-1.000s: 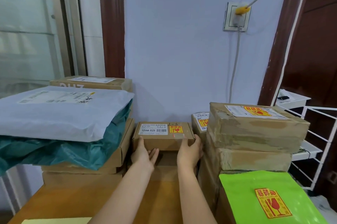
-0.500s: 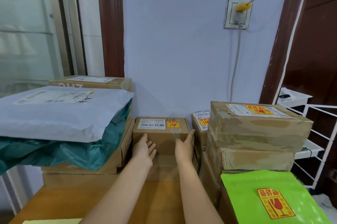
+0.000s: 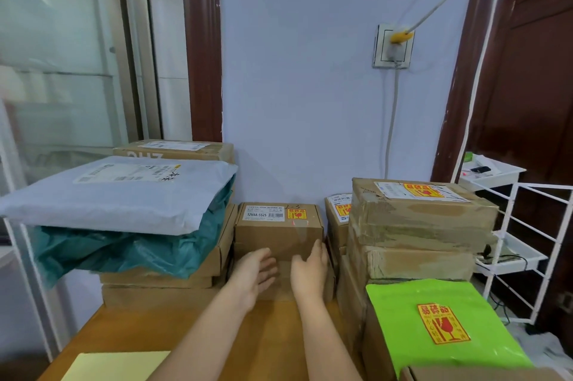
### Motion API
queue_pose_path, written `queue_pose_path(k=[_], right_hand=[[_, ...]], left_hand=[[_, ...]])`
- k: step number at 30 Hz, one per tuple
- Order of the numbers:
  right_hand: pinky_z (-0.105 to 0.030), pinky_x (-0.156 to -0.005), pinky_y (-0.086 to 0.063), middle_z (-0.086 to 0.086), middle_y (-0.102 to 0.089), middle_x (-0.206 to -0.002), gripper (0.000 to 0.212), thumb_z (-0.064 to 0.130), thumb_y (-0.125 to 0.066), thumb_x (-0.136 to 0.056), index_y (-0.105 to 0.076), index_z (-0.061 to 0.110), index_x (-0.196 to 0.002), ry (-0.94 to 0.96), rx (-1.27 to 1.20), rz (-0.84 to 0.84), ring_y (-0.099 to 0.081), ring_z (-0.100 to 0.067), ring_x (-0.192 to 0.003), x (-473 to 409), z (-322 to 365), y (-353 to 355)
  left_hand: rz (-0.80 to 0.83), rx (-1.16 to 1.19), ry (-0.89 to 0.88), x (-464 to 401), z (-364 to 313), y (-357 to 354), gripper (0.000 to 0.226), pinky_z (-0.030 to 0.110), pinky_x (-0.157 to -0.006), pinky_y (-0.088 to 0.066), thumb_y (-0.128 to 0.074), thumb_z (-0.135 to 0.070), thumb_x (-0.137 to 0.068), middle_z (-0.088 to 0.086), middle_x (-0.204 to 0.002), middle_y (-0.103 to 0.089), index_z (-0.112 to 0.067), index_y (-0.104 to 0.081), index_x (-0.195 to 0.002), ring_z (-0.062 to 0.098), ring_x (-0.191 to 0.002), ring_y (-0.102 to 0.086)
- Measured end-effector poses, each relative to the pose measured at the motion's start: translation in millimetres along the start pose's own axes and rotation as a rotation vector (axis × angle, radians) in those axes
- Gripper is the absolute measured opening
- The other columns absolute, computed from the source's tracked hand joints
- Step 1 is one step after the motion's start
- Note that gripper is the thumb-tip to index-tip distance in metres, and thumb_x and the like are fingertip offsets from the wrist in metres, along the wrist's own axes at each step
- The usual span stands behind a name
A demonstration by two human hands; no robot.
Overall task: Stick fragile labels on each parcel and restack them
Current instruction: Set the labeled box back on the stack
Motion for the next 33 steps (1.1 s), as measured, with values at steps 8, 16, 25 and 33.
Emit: queue_pose_path(k=[8, 16, 25, 33], right_hand=[[-0.026, -0.094, -0.039, -0.011, -0.058, -0.129, 0.038, 0.01, -0.046, -0.092, -0.054, 0.006, -0.129, 0.057, 0.107, 0.026, -0.052, -0.024, -0.12, 53, 30, 37], [-0.028, -0.096, -0.041, -0.008, -0.063, -0.121, 0.033, 0.013, -0.048, -0.093, -0.059, 0.007, -0.124, 0.29, 0.15, 0.035, -0.056, -0.022, -0.113, 121, 78, 100], [-0.02, -0.083, -0.039, 0.004, -0.06, -0.115, 0.027, 0.016, -0.048, -0.097, -0.062, 0.013, -0.12, 0.378, 0.27, -0.035, -0.053, -0.006, -0.097, 166, 66, 211], [-0.024, -0.088, -0.036, -0.006, -0.059, -0.123, 0.028, 0.013, -0.053, -0.093, -0.063, 0.009, -0.119, 0.274, 0.52, -0.133, -0.054, -0.018, -0.112, 161, 10, 302]], left_hand=[[-0.01, -0.279, -0.236, 75, -10, -9, 0.01, 0.037, -0.089, -0.048, -0.05, -0.02, -0.097, 0.003, -0.107, -0.066, -0.02, -0.06, -0.094, 0.015, -0.095, -0.062], [-0.026, -0.384, -0.455, 148, -16, -18, 0.013, 0.037, -0.087, -0.049, -0.048, -0.023, -0.097, 0.001, -0.105, -0.065, -0.023, -0.06, -0.094, 0.018, -0.097, -0.062], [0.089, -0.534, -0.578, 210, 20, -51, 0.01, 0.01, -0.073, -0.04, -0.053, -0.026, -0.095, -0.012, -0.095, -0.062, -0.022, -0.061, -0.098, 0.0, -0.091, -0.056], [0.166, -0.523, -0.465, 225, 81, -82, 0.013, 0.001, -0.07, -0.036, -0.056, -0.022, -0.094, -0.011, -0.098, -0.058, -0.016, -0.054, -0.106, -0.007, -0.088, -0.052]])
Point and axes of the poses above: each hand's wrist, its own x-axis away from the middle knuckle, its own y-axis out of the back of the hand, z = x × y, the point moved 2 cm from there along -x, towards the middle knuckle
